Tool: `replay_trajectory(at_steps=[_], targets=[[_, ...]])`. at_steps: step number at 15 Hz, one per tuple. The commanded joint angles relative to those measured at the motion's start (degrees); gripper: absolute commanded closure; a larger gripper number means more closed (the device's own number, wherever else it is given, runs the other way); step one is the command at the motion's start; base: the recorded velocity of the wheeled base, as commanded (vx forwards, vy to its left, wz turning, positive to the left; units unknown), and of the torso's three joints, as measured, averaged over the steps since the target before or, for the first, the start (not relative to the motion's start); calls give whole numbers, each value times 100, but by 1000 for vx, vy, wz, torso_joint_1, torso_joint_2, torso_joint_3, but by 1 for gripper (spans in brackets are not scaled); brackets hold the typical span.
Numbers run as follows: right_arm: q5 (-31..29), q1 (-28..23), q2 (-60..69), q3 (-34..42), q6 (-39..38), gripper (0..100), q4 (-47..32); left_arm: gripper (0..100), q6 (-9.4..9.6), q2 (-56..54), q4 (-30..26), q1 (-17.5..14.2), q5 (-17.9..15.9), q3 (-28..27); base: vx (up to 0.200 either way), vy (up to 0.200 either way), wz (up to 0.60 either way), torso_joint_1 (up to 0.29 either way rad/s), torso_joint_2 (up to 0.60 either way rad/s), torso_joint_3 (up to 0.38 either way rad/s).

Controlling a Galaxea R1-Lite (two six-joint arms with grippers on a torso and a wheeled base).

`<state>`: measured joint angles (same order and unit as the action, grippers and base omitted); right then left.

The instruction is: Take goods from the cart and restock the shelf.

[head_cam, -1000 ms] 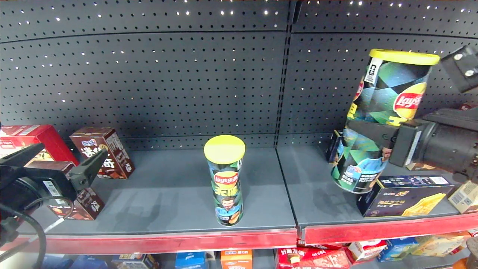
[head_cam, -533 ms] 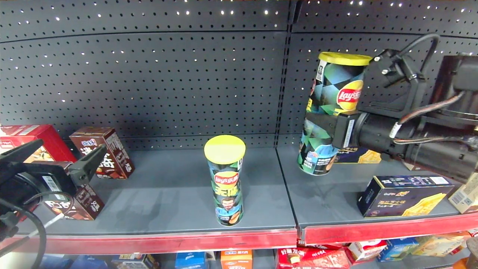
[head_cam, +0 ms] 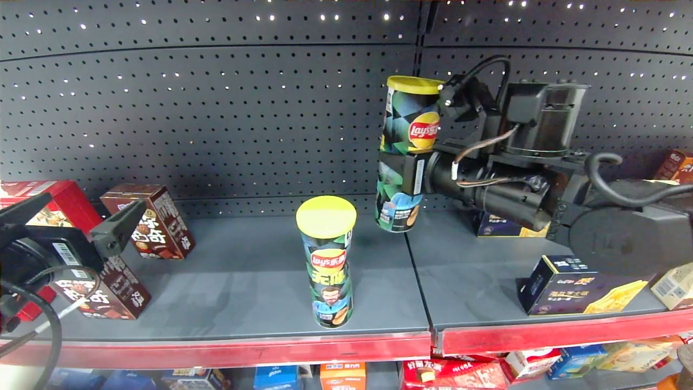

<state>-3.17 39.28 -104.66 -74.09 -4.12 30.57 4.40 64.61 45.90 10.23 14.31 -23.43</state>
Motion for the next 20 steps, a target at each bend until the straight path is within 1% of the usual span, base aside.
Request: replay_trajectory(at_steps=[1, 5, 9, 10, 12, 13, 14, 18, 19, 20], targets=[[18, 18, -503, -281, -10, 100, 115, 0, -1, 122, 16, -3, 1, -153, 0, 0, 0, 0, 0, 0], [211, -8, -749, -281, -19, 100, 441, 0, 8, 201, 16, 14, 1, -408, 0, 0, 0, 0, 0, 0], [220, -105, -969, -211, -19, 100, 502, 0, 8, 175, 25, 32, 1, -513, 0, 0, 0, 0, 0, 0], [238, -140, -969, -167, -19, 100, 467, 0, 8, 192, 7, 32, 1, -672, 0, 0, 0, 0, 0, 0], [247, -140, -1048, -237, -1, 100, 476, 0, 87, 289, 16, 41, 1, -900, 0, 0, 0, 0, 0, 0], [211, -140, -1241, -369, -1, 100, 555, 0, 184, 386, 16, 41, 1, -1067, 0, 0, 0, 0, 0, 0], [185, -140, -1435, -474, -1, 100, 696, 0, 219, 430, 25, 67, 1, -1137, 0, 0, 0, 0, 0, 0], [168, -96, -1760, -703, -1, 100, 819, 0, 228, 456, 33, 129, 1, -1173, 0, 0, 0, 0, 0, 0], [106, -96, -1804, -773, -1, 100, 827, 0, 237, 456, 33, 129, 1, -1173, 0, 0, 0, 0, 0, 0], [-79, -87, -1892, -870, -1, 100, 889, 0, 237, 456, 33, 129, 10, -1173, 0, 0, 0, 0, 0, 0]])
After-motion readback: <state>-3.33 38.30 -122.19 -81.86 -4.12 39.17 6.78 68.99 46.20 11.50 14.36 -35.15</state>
